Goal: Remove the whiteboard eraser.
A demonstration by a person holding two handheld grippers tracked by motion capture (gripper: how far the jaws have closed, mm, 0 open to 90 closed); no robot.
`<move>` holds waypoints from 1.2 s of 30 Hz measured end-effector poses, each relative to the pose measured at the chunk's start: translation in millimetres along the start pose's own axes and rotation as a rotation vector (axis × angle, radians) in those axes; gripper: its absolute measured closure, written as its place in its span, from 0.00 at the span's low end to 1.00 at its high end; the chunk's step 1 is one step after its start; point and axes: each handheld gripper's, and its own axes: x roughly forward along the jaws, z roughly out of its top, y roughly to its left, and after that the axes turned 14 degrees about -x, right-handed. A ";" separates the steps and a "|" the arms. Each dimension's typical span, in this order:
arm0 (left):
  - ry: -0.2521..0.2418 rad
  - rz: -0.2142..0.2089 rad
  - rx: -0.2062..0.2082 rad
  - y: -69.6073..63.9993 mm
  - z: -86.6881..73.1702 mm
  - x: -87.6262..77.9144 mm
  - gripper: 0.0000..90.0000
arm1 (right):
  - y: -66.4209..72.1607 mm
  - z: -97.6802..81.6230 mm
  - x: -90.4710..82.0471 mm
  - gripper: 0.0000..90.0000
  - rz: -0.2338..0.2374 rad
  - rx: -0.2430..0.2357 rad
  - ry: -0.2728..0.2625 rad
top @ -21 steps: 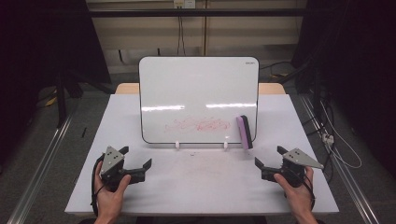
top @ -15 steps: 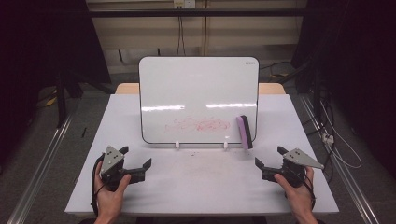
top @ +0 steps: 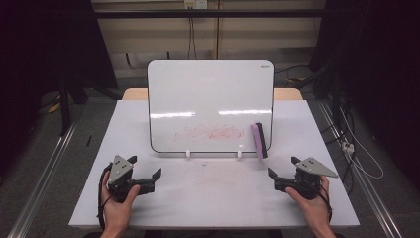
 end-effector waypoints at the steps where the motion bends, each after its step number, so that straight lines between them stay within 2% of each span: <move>1: 0.000 0.000 0.000 0.0 0.0 0.0 0.05 | 0.8 0.7 0.5 0.14 0.002 -0.002 0.000; 6: 0.003 -0.002 0.008 -0.1 -0.4 -0.5 0.05 | 6.7 7.8 5.3 0.19 -0.019 -0.037 0.009; 8: 0.005 -0.003 0.012 -0.2 -0.3 -0.5 0.05 | 10.4 12.6 7.6 0.20 -0.045 -0.068 0.013; 10: 0.005 -0.004 0.011 -0.3 -0.5 -0.7 0.05 | 13.4 15.8 9.3 0.20 -0.045 -0.084 0.011; 11: 0.005 -0.002 0.012 -0.3 -0.7 -0.8 0.05 | 18.3 19.9 12.6 0.21 -0.051 -0.117 0.015; 14: 0.006 -0.004 0.010 -0.1 -0.6 -0.5 0.05 | 21.2 23.0 15.9 0.22 -0.051 -0.134 0.021; 15: 0.008 -0.004 0.010 -0.1 -0.6 -0.3 0.05 | 22.4 25.5 18.8 0.24 -0.064 -0.147 0.025; 21: 0.024 -0.003 0.016 -0.5 -1.5 1.2 0.05 | 23.5 36.6 34.1 0.34 -0.098 -0.157 0.043; 22: 0.021 -0.006 0.005 -0.3 -1.7 1.8 0.05 | 24.1 37.4 35.5 0.34 -0.106 -0.161 0.046; 28: 0.032 -0.003 0.000 0.7 -2.2 2.7 0.05 | 24.8 44.7 45.8 0.44 -0.106 -0.158 0.053; 32: 0.034 -0.006 -0.002 0.8 -2.3 3.0 0.05 | 28.4 44.7 54.4 0.50 -0.123 -0.163 0.084; 36: 0.030 -0.008 -0.002 0.9 -2.2 2.2 0.05 | 30.8 42.8 57.3 0.55 -0.152 -0.155 0.090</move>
